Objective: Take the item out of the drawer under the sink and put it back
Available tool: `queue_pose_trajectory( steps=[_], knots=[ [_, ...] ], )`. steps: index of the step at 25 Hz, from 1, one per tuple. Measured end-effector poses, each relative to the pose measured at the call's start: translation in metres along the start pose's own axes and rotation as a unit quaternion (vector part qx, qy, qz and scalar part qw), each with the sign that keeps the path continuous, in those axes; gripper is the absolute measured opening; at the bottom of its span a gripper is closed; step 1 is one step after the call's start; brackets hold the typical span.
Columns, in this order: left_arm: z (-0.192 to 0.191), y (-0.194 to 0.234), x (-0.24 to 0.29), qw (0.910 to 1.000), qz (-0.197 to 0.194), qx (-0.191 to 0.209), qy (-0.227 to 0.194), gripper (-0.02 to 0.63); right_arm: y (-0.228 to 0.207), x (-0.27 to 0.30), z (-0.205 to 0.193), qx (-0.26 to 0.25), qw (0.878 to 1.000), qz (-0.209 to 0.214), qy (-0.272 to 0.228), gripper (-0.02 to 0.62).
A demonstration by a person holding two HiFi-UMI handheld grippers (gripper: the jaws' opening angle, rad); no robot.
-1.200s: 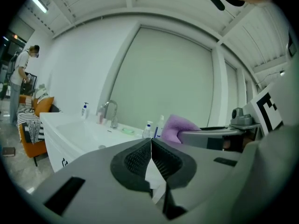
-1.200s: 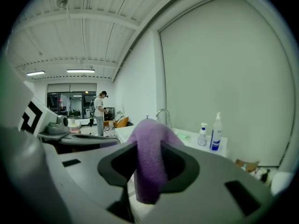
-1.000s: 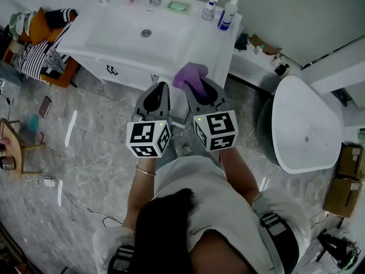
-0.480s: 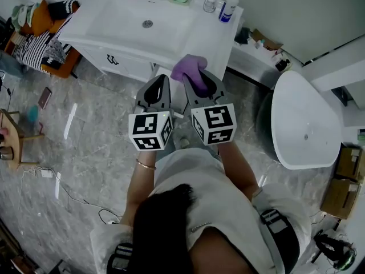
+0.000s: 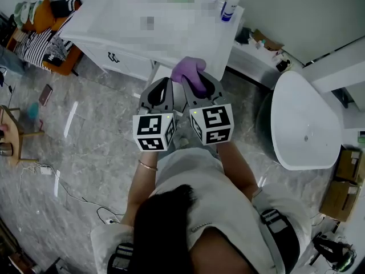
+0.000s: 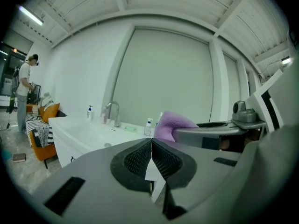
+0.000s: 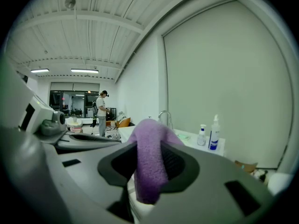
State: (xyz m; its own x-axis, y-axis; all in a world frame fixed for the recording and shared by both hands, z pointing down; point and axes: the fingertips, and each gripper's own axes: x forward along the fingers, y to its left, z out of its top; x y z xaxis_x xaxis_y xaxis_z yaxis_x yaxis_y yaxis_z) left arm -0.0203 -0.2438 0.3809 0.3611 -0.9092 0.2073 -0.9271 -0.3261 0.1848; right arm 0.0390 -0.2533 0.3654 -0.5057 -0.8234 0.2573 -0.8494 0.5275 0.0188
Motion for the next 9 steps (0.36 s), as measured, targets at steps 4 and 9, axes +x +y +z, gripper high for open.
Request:
queue_pose_trajectory(
  steps=[4, 9],
  knots=[
    [-0.002, 0.001, -0.001, 1.0, 0.004, 0.004, 0.001, 0.005, 0.002, 0.001, -0.006, -0.012, 1.0, 0.005, 0.006, 0.126],
    [-0.005, 0.006, -0.002, 0.9998, 0.012, 0.013, 0.006, 0.005, 0.004, 0.003, -0.011, -0.019, 1.0, 0.006, 0.011, 0.126]
  ],
)
